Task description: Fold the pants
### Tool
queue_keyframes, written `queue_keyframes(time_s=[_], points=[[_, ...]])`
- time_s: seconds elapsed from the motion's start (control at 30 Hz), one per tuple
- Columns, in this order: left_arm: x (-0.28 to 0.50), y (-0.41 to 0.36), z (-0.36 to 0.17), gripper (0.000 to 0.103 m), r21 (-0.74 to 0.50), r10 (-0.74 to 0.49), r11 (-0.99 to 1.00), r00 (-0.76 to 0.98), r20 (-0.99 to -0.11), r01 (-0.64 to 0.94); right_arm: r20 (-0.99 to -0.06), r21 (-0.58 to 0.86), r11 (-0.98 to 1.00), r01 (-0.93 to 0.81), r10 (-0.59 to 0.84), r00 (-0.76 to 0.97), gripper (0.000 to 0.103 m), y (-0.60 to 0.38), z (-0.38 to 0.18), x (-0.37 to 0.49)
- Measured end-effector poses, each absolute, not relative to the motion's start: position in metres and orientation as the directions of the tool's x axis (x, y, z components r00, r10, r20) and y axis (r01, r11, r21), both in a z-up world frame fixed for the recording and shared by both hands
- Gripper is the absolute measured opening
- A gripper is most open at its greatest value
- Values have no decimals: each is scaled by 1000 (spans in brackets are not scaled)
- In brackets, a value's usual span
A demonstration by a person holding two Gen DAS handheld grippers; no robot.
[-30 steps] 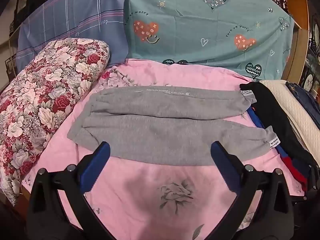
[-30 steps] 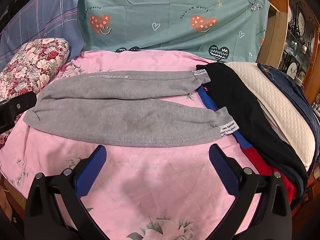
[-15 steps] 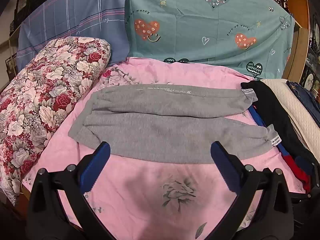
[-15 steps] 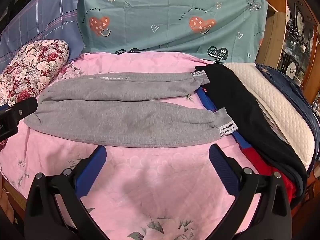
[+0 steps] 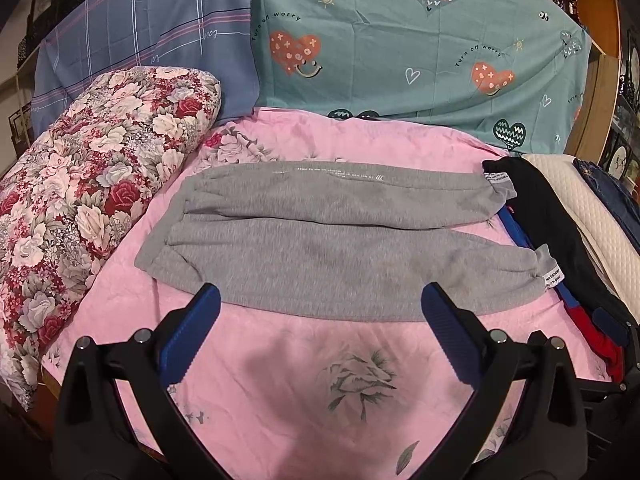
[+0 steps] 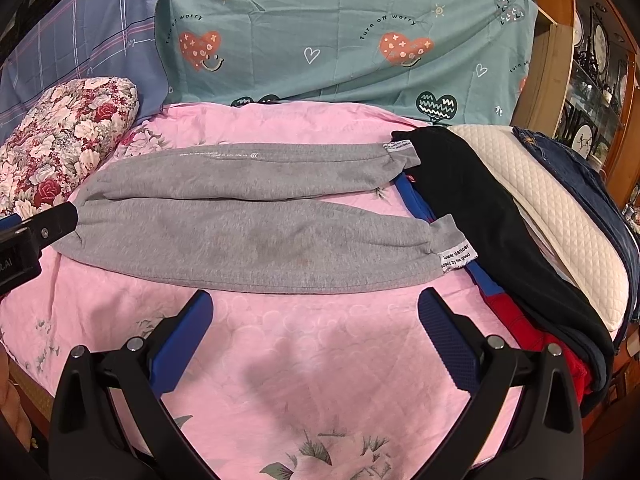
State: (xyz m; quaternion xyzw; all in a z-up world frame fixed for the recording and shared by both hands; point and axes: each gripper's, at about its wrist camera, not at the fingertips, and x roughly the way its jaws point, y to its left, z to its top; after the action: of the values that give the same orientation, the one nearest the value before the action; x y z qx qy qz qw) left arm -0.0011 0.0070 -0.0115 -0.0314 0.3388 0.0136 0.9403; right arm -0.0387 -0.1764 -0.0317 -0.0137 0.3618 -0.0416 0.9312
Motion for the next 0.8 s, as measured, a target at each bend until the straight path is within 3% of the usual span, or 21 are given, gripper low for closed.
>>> queue_keyframes(time_s=[0.8], points=[[0,7,-16,101,-42,4,998,766,-643,-41,-678,-51,997,64,-81,731,102,-176,-34,-38]])
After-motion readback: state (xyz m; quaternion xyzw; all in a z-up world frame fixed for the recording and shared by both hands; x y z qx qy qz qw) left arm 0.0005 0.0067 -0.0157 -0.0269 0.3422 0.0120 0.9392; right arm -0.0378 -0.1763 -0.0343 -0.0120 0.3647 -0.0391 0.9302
